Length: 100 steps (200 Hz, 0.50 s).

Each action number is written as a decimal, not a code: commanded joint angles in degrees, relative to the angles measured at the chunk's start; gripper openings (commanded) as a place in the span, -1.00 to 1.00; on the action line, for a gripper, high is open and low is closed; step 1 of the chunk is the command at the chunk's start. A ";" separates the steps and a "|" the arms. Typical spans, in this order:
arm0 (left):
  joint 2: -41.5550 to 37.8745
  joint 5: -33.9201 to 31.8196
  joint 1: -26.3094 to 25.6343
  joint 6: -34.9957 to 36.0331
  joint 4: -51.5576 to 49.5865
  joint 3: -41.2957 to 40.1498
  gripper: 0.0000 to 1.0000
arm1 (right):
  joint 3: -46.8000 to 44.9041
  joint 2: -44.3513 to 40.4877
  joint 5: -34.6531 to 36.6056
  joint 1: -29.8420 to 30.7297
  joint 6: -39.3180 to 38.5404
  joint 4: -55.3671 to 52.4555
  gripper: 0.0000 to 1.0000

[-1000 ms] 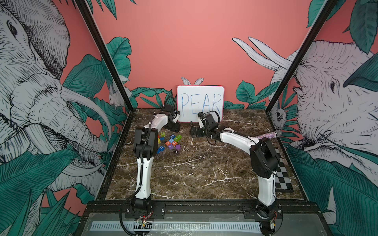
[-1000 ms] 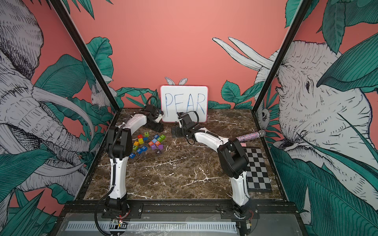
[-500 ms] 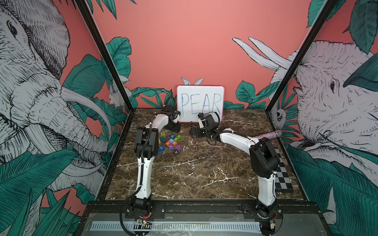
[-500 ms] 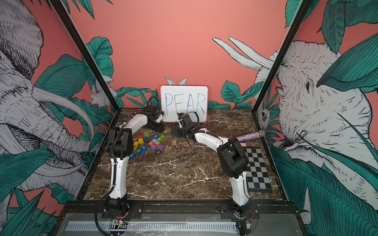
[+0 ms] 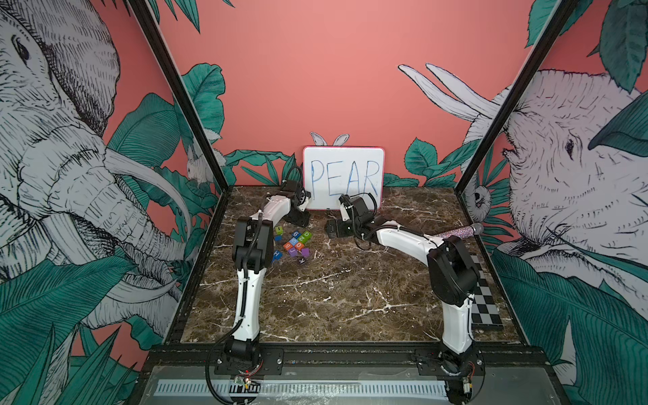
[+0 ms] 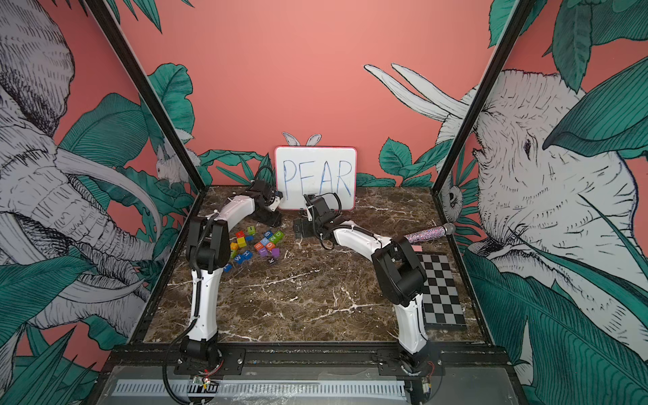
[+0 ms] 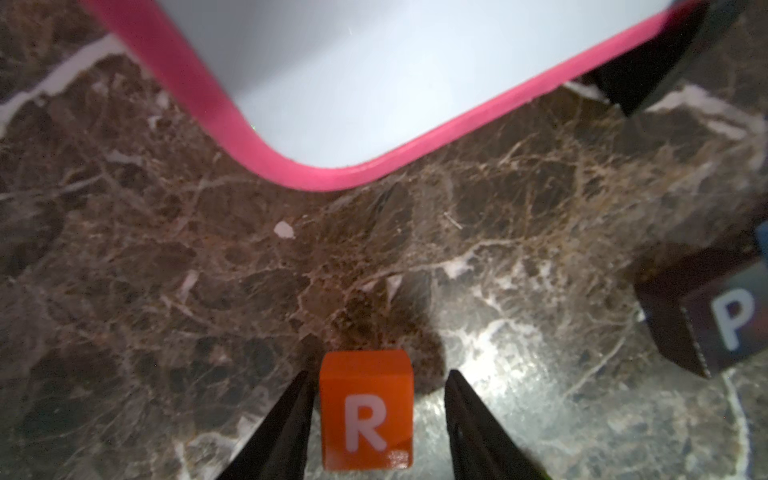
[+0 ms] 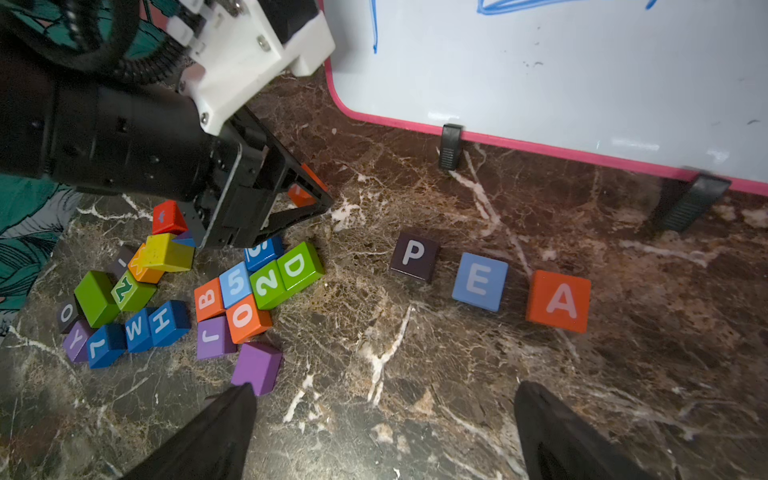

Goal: Spell the uppercase word “pear” with letter blocks
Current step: Pick up the letter block from the center of the board.

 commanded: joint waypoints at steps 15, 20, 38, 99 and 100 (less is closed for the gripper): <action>0.11 0.01 -0.28 -0.57 -2.34 1.28 0.00 | -1.29 0.00 -0.08 0.24 0.92 1.81 0.98; 0.11 -0.02 -0.27 -0.54 -2.40 1.28 -0.03 | -1.44 -0.06 -0.02 0.21 0.89 1.88 0.98; 0.11 -0.13 -0.28 -0.82 -2.37 1.28 -0.04 | -1.61 -0.12 0.23 0.27 0.87 1.96 0.98; -0.07 -0.34 -0.28 -0.91 -3.02 1.28 -0.10 | -1.98 -0.37 0.28 0.26 0.87 2.01 0.98; -0.07 -0.37 -0.28 -0.92 -2.99 1.28 -0.11 | -1.98 -0.37 0.27 0.23 0.87 2.05 0.98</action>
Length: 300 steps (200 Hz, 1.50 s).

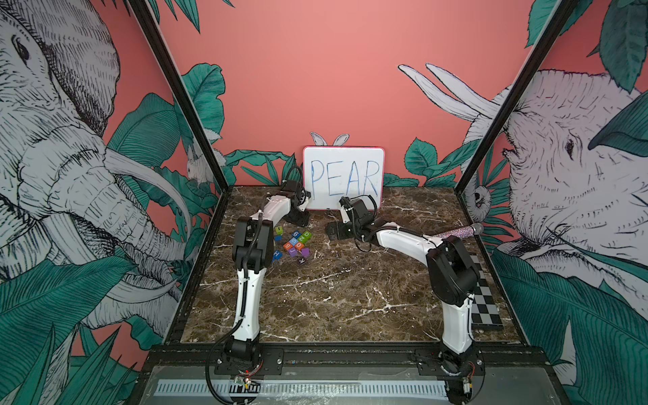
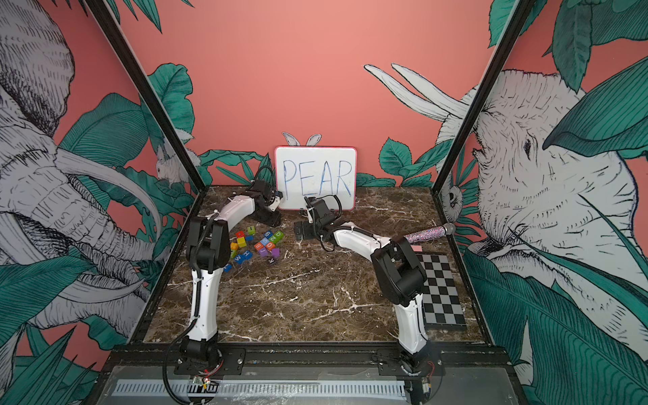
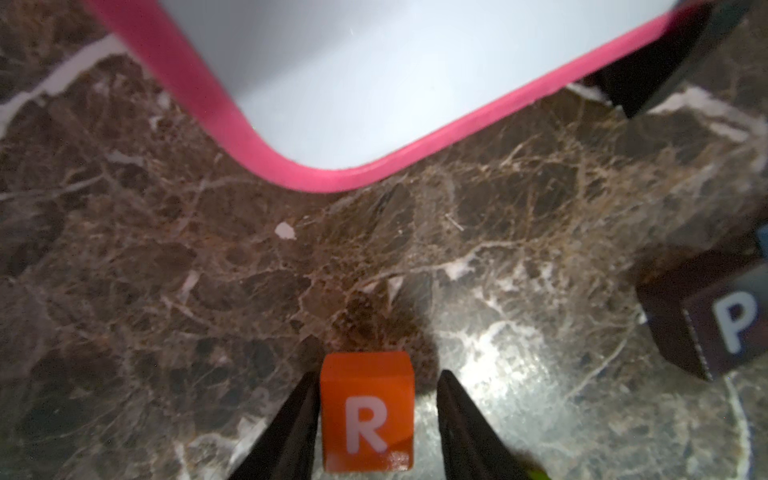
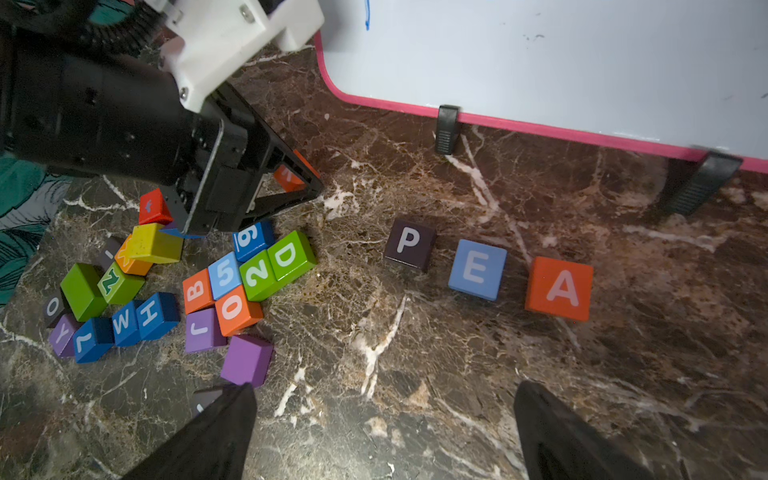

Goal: Spell the uppercase word “pear” with letter blocks
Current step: Pick up the letter block from the center of the board.

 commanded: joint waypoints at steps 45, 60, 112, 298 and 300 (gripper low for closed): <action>-0.15 -0.32 -0.27 -0.69 -3.05 1.28 -0.16 | -0.65 -0.46 0.37 0.28 0.69 1.55 0.97; -0.15 -0.34 -0.28 -0.68 -3.22 1.26 -0.17 | -0.72 -0.46 0.39 0.29 0.65 1.57 0.97; -0.07 0.24 -0.28 -1.27 -3.47 1.55 -0.26 | -0.25 -0.27 0.12 0.23 0.65 1.66 0.98; -8.93 -5.99 -5.40 -15.17 -1.75 -3.57 -0.86 | 0.45 -1.01 1.83 -0.65 -0.53 1.35 0.98; -9.16 -6.17 -5.45 -15.55 -1.76 -3.63 -0.86 | 0.32 -1.04 1.82 -0.66 -0.64 1.53 0.98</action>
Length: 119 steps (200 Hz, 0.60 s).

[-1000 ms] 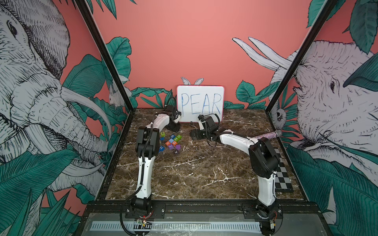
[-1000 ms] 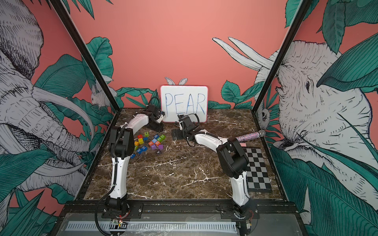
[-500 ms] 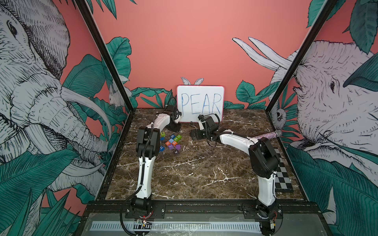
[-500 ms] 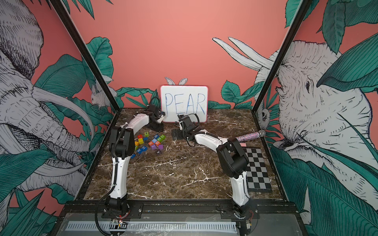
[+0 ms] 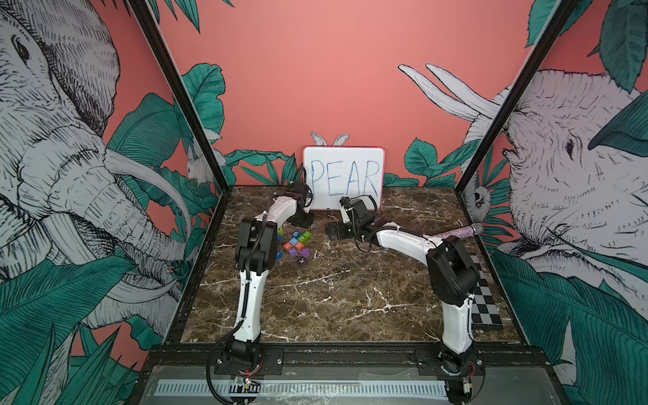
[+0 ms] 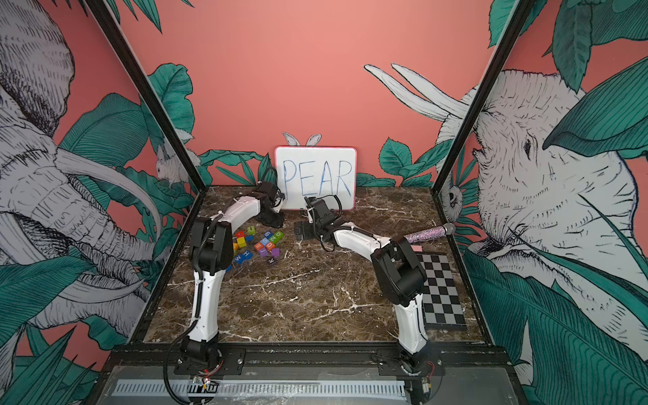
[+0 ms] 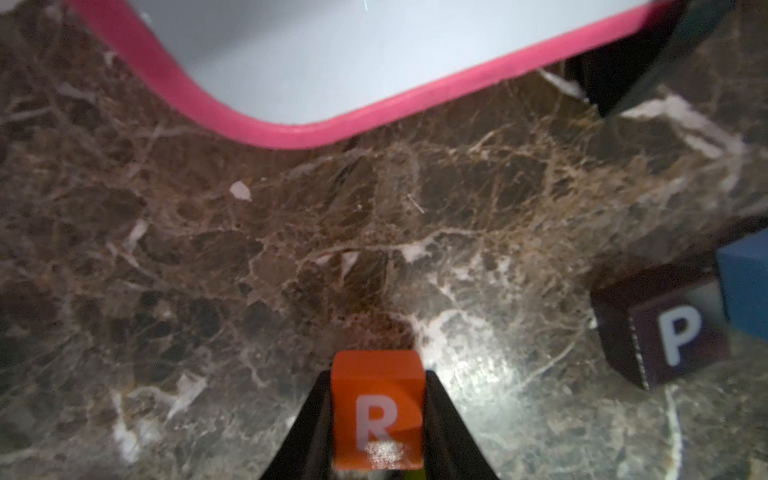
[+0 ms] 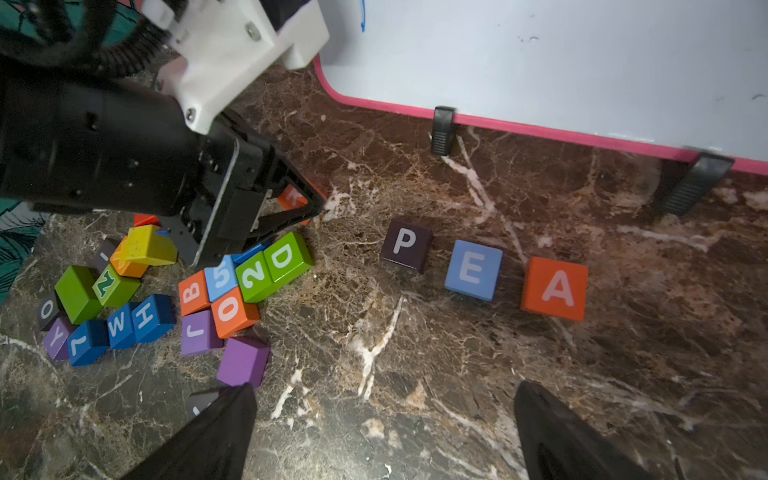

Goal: Spell the uppercase word “pear” with letter blocks
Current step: Pick up the letter block from the center of the board.

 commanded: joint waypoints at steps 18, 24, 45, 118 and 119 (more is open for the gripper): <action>-8.02 -3.65 -2.15 -9.84 -0.96 -1.83 -0.97 | -1.05 -1.40 1.94 -0.88 -1.71 3.49 0.98; -8.29 -3.68 -2.37 -10.89 -1.29 -1.85 -1.00 | -1.55 -1.51 1.95 -1.08 -2.00 4.19 0.98; -9.22 -4.09 -3.41 -13.46 -2.06 -1.84 -1.00 | -3.47 -2.25 2.57 -1.82 -3.34 6.06 0.98; -10.47 -5.48 -8.05 -22.11 -4.69 -0.36 -1.00 | -9.49 -4.50 4.03 -4.82 -3.71 8.18 0.98; -10.45 -5.55 -8.13 -22.23 -4.68 -0.34 -1.00 | -9.53 -4.54 4.02 -4.90 -3.66 8.20 0.98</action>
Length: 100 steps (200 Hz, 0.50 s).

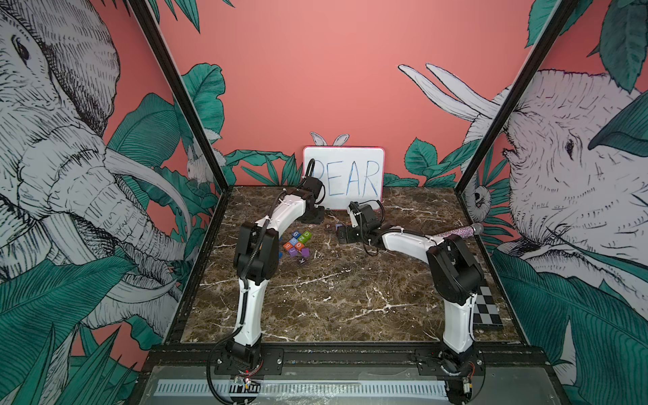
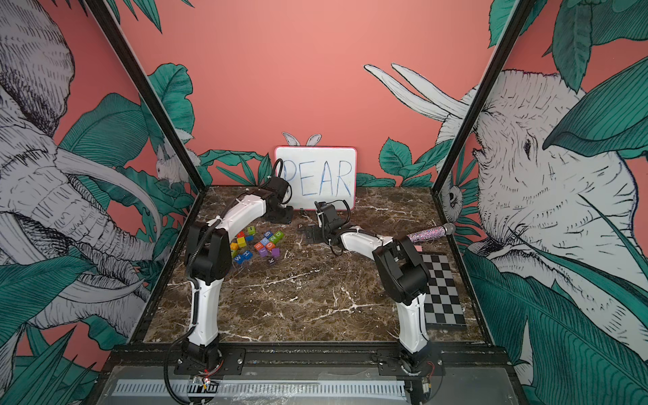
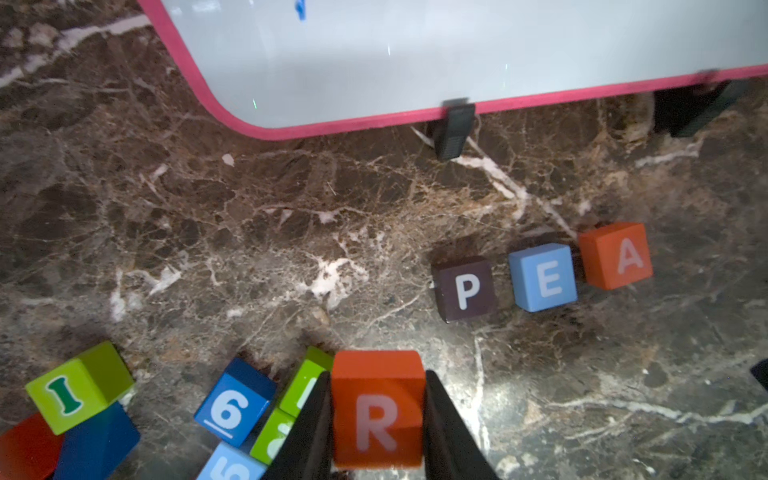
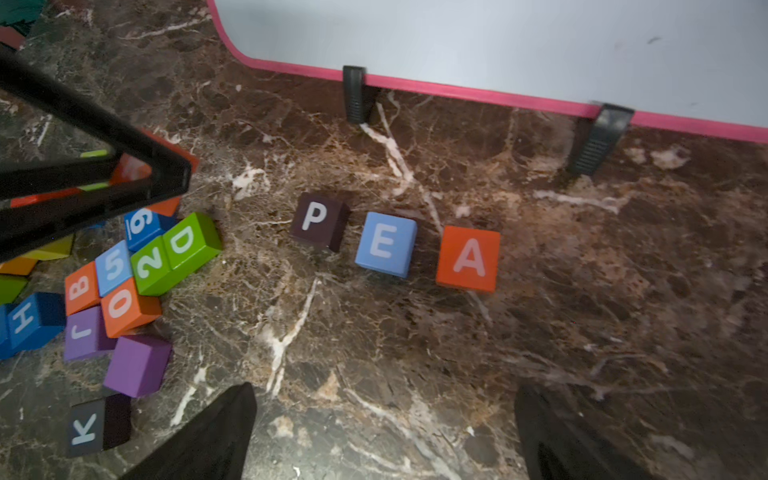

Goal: Spell the uppercase word “pear” with letter blocks
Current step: Place the letter block at the center of the board.

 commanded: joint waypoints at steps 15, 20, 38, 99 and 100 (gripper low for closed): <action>-1.96 -0.87 -2.71 -7.41 -3.46 2.19 -1.00 | -1.72 -3.91 0.44 -1.77 0.29 3.22 0.98; -1.48 -0.86 -3.03 -8.45 -3.82 2.99 -1.00 | -3.07 -4.10 0.34 -2.01 0.38 3.22 0.98; 0.45 1.65 -3.76 -11.49 -4.61 5.81 -1.00 | -4.98 -4.94 0.32 -2.90 0.56 3.56 0.98; 4.63 4.10 -7.68 -17.26 -1.06 12.17 -1.00 | -10.07 -6.75 -1.84 -6.99 2.13 5.68 0.98; 4.74 4.06 -7.81 -17.32 -1.08 12.35 -1.00 | -10.10 -6.76 -1.86 -7.05 2.14 5.68 0.98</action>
